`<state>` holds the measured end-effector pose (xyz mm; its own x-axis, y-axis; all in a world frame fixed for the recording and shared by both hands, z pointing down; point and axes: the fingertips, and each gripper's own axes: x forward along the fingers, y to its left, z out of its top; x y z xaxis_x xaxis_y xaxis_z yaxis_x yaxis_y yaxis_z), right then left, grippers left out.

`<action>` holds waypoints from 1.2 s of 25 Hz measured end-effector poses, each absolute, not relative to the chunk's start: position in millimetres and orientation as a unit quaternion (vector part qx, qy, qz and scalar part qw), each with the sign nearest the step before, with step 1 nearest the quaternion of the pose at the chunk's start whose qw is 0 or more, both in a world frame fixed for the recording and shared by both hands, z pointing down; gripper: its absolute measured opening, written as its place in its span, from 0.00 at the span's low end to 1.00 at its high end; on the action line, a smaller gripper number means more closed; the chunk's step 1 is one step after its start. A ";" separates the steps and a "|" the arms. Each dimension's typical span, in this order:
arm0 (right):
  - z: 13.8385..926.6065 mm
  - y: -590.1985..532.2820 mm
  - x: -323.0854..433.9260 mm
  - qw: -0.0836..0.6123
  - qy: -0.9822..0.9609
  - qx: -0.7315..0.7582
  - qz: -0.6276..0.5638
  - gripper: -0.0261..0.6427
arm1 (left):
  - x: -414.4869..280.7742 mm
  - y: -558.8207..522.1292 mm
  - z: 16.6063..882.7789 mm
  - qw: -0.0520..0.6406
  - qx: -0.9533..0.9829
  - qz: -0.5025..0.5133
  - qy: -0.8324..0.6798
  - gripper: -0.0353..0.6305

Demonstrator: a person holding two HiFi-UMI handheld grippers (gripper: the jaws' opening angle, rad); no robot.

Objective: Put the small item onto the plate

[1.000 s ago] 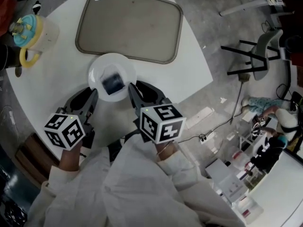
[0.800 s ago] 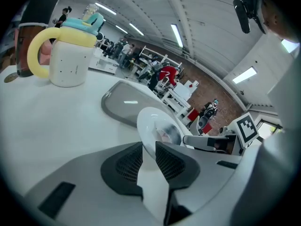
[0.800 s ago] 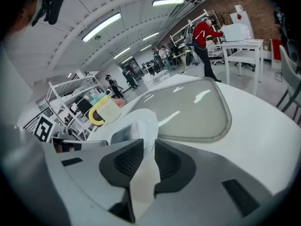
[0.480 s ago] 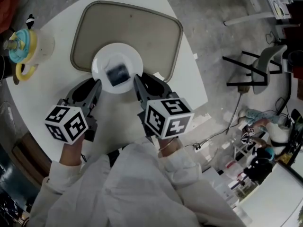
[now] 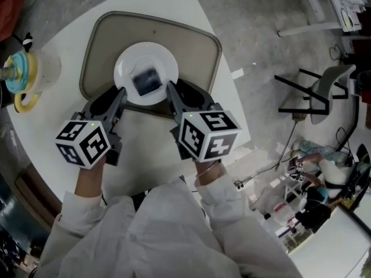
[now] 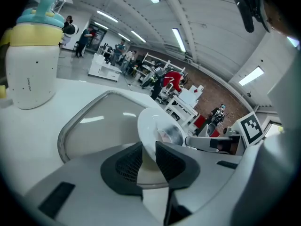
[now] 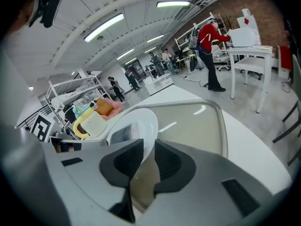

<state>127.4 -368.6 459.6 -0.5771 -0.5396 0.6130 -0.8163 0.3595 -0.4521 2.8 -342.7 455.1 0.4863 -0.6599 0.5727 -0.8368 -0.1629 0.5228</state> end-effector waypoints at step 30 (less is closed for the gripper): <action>483.1 -385.2 117.1 0.262 -0.801 0.403 0.355 0.16 | -4.8 -367.7 470.1 0.373 0.743 0.196 -0.520 0.17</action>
<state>117.1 -385.2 483.1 -0.5373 -0.4602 0.7068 -0.8328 0.4220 -0.3584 -4.8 -367.7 470.1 0.3822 -0.6264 0.6794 -0.9190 -0.1811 0.3501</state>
